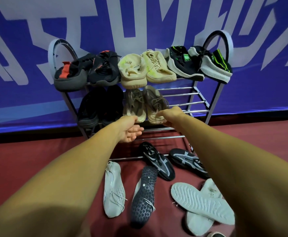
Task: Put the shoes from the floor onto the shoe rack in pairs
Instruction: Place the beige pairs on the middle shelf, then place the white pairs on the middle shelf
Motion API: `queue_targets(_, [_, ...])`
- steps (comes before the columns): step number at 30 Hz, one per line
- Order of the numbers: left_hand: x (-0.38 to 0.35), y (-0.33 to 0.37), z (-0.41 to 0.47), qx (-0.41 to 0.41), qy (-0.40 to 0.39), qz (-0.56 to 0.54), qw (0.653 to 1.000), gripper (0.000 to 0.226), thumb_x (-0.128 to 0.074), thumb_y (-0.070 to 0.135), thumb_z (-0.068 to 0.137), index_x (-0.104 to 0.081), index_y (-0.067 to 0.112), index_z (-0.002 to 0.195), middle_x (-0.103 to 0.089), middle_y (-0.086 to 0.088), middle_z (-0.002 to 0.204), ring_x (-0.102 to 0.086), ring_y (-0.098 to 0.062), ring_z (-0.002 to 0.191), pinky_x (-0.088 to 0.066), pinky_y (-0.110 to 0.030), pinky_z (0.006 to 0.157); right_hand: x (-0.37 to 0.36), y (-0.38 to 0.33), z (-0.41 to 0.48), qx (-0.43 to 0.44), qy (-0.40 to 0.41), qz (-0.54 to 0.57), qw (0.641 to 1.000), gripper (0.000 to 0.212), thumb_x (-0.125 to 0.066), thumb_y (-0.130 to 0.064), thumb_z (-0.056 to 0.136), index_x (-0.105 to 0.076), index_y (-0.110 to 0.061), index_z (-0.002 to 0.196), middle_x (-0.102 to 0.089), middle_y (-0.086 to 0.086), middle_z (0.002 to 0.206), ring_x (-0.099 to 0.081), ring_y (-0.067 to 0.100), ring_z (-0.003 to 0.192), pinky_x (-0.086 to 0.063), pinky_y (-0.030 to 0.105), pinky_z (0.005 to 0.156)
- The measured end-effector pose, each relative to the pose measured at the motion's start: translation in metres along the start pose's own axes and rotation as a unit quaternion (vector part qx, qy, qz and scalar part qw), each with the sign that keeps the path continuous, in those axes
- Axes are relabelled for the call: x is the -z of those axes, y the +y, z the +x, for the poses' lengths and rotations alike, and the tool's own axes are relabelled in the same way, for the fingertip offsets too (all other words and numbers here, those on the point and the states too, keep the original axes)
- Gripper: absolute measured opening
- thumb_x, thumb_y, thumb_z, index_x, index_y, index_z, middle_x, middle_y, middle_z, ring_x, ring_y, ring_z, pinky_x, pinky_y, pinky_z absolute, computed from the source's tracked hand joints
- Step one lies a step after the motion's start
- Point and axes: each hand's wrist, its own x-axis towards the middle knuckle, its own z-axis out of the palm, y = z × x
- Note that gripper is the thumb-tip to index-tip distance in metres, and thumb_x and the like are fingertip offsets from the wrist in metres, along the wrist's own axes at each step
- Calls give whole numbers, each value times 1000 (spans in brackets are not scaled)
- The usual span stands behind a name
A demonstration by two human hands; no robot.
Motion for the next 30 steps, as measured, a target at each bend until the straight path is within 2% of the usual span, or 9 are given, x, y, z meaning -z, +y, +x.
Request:
queue_targets(4, [-4,-6,-8,-18,2,120,993,32,-50,42,97,-55,13,108,-71,-2,90,-66,-12,77,-44,-23,60,12,-2,-20,35,-31,-131,990,14,-68,-12,86,-56,-6,89,-52,8,73,-51,19,60,-44,31,54])
queue_targets(8, [-11,-15,-18,-116,0,262,958,12,-51,22,97,-59,14,94,-67,-1,77,-57,-10,58,-37,-18,48,26,5,-42,52,-57,-195,978,7,-64,-11,88,-57,-10,86,-53,6,72,-53,17,60,-47,24,51])
queue_targets(11, [-17,-21,-26,-201,-3,327,923,19,-51,11,95,-62,11,80,-66,-6,73,-57,-13,56,-39,-13,41,34,15,-55,51,-57,-216,973,6,-63,-11,89,-57,-8,86,-54,8,73,-52,17,56,-45,21,45])
queue_targets(13, [-18,-26,-29,-239,-5,408,881,20,-52,11,91,-67,10,77,-70,-7,75,-61,-17,62,-49,-19,57,37,26,-64,39,-66,-230,970,11,-62,-13,91,-63,-5,98,-59,12,82,-57,19,62,-49,24,53])
queue_targets(15, [-20,-31,-38,-260,-4,530,807,19,-53,17,88,-71,13,84,-72,-2,79,-66,-18,72,-53,-26,74,41,42,-72,26,-81,-249,965,21,-61,-14,93,-64,1,108,-61,12,90,-60,20,67,-51,26,58])
queue_targets(21, [-54,-71,-55,-232,-56,697,676,24,-54,23,90,-69,18,108,-69,-7,114,-63,-27,104,-51,-32,89,54,96,-92,-26,-117,-272,955,11,-66,-14,90,-64,-4,89,-59,9,75,-57,22,63,-48,27,56])
queue_targets(25, [-87,-109,-47,-208,-65,730,647,30,-53,25,89,-66,18,116,-64,-9,119,-62,-32,106,-49,-31,81,59,124,-86,-44,-133,-320,937,21,-64,-16,92,-66,2,102,-66,15,88,-65,26,73,-56,31,65])
queue_targets(27, [-100,-124,-37,-209,-73,721,657,33,-53,26,87,-64,18,117,-63,-11,122,-61,-33,109,-50,-34,85,63,142,-82,-48,-136,-354,924,24,-64,-18,92,-68,3,104,-70,18,89,-65,25,70,-59,35,69])
queue_targets(30, [-118,-151,-15,-191,-82,702,682,36,-54,29,85,-62,19,119,-62,-11,126,-59,-34,113,-51,-39,95,72,176,-78,-56,-159,-428,888,19,-62,-19,91,-67,-1,94,-70,14,81,-66,22,59,-57,31,58])
